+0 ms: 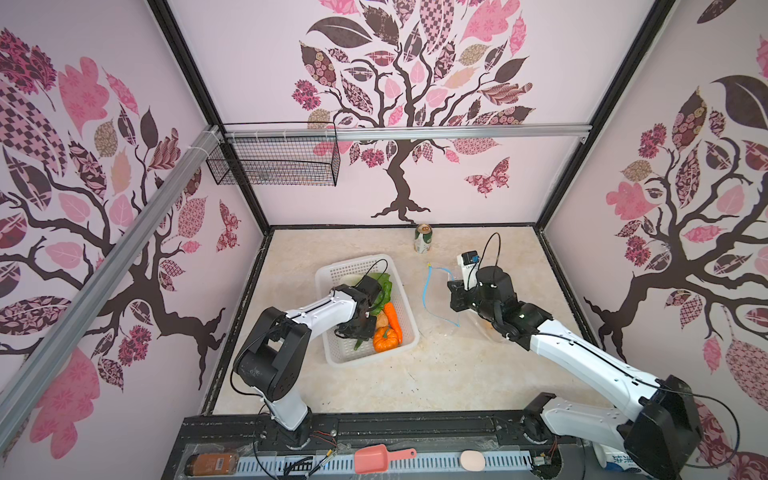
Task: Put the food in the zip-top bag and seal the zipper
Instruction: 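Grasp the green pepper with the left gripper and lift it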
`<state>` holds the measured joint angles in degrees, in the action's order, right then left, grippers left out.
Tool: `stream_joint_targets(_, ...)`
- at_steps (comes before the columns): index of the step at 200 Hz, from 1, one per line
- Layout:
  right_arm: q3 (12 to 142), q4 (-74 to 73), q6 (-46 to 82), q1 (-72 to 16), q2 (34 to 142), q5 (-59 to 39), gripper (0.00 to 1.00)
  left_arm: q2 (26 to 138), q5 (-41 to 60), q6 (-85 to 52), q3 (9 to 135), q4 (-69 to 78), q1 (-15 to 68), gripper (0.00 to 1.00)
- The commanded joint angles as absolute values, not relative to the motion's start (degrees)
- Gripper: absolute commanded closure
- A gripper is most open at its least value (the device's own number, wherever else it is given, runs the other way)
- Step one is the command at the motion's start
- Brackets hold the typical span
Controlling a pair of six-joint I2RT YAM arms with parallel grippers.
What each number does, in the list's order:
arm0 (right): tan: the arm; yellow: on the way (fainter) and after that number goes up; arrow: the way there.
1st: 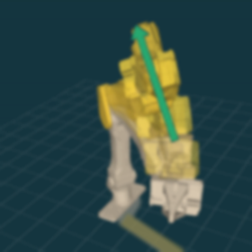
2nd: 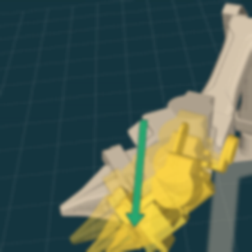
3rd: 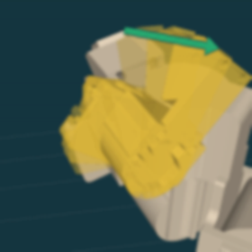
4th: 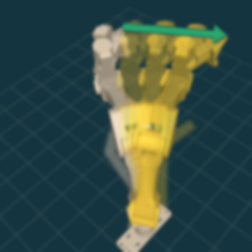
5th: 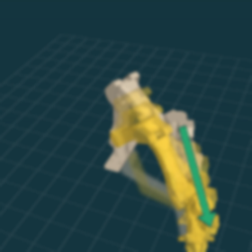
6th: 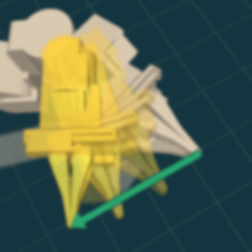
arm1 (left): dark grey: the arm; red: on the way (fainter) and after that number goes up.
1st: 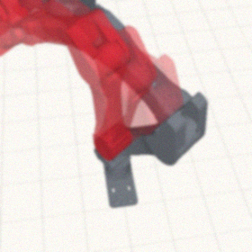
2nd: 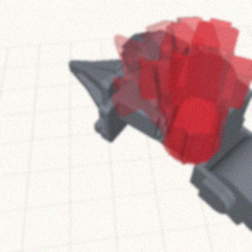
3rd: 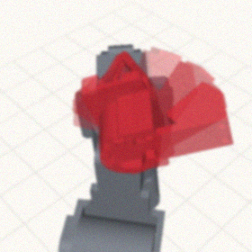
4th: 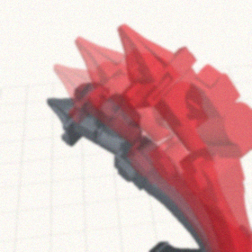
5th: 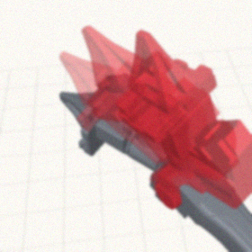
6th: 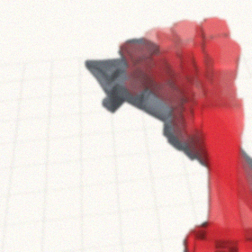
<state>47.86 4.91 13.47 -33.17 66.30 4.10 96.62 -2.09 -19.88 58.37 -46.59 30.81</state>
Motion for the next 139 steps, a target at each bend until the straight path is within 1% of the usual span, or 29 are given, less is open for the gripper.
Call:
stream_joint_targets(1,47.37,4.57,13.32,-32.78,66.09,3.86,1.00,97.42,-1.63,-21.35,56.43,-46.85,30.98,0.60)
stream_joint_targets(23,47.37,4.58,13.34,-32.78,66.01,3.78,1.00,97.87,-2.41,-21.53,55.97,-46.55,31.04,0.57)
stream_joint_targets(38,47.39,4.68,13.30,-32.84,65.86,3.82,1.00,98.24,-2.55,-21.79,55.71,-46.28,31.24,0.57)
stream_joint_targets(47,47.29,4.70,13.29,-32.86,65.75,3.85,1.00,98.37,-2.55,-21.95,55.56,-46.05,31.37,0.58)
stream_joint_targets(68,47.20,4.74,13.30,-32.78,65.56,3.94,1.00,98.52,-2.53,-22.15,55.26,-45.79,31.60,0.67)
stream_joint_targets(93,47.02,4.66,13.28,-32.81,65.28,4.13,1.00,97.79,-3.02,-22.15,55.12,-46.06,31.77,0.82)
stream_joint_targets(114,46.94,4.66,13.27,-32.84,65.13,4.27,1.00,95.87,-3.72,-22.21,54.84,-46.48,31.79,0.92)
stream_joint_targets(139,46.89,4.66,13.33,-32.79,65.07,4.33,1.00,92.89,-3.88,-22.17,54.73,-47.73,31.79,0.95)
